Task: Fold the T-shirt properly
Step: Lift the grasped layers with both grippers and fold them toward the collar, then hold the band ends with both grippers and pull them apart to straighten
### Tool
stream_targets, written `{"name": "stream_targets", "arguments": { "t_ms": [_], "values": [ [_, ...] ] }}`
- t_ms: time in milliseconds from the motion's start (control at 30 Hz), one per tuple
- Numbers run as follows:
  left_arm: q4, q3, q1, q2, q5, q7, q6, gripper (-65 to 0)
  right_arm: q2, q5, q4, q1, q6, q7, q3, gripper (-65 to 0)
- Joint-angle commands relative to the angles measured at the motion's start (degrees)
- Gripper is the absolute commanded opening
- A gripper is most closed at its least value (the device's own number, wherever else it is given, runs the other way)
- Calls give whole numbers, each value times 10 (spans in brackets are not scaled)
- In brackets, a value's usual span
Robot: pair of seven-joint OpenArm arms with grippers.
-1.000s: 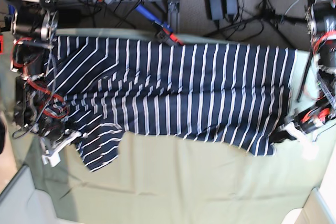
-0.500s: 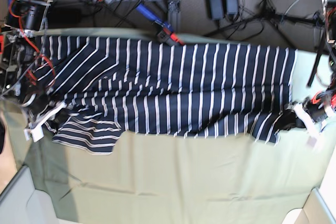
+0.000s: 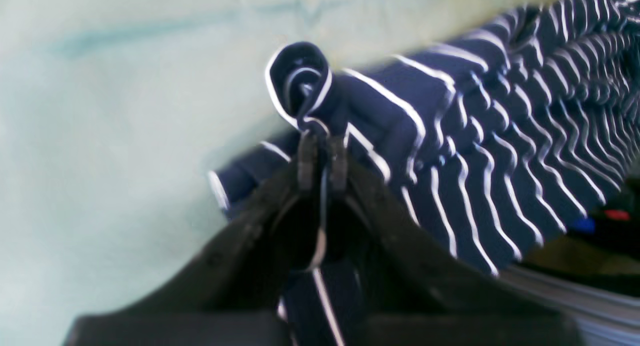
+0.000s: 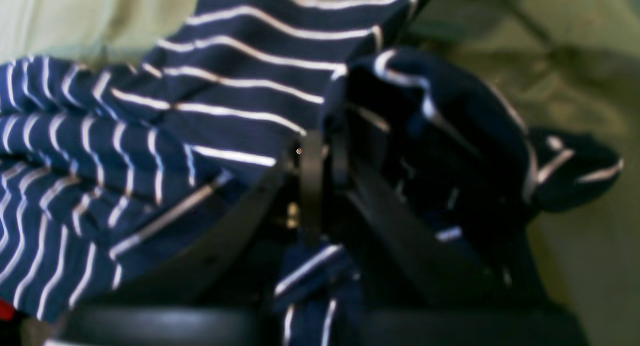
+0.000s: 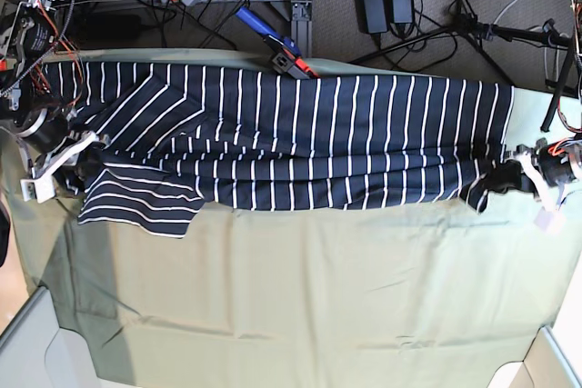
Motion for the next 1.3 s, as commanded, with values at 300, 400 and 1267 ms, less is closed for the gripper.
{"name": "stream_targets", "arguments": {
  "t_ms": [300,400,1267],
  "values": [
    [9,-5,5,-19,-21,-31,-8,-446,12,-18,11,-19,32,8,6,-650],
    [9,-5,5,-19,-22,-31,-8,-343,12,-28,11,-18,32,10,6,-330],
    [9,-5,12,-19,-23,-35,-8,-343,1,-21,-243,201,15,35,80,-209]
  ]
}}
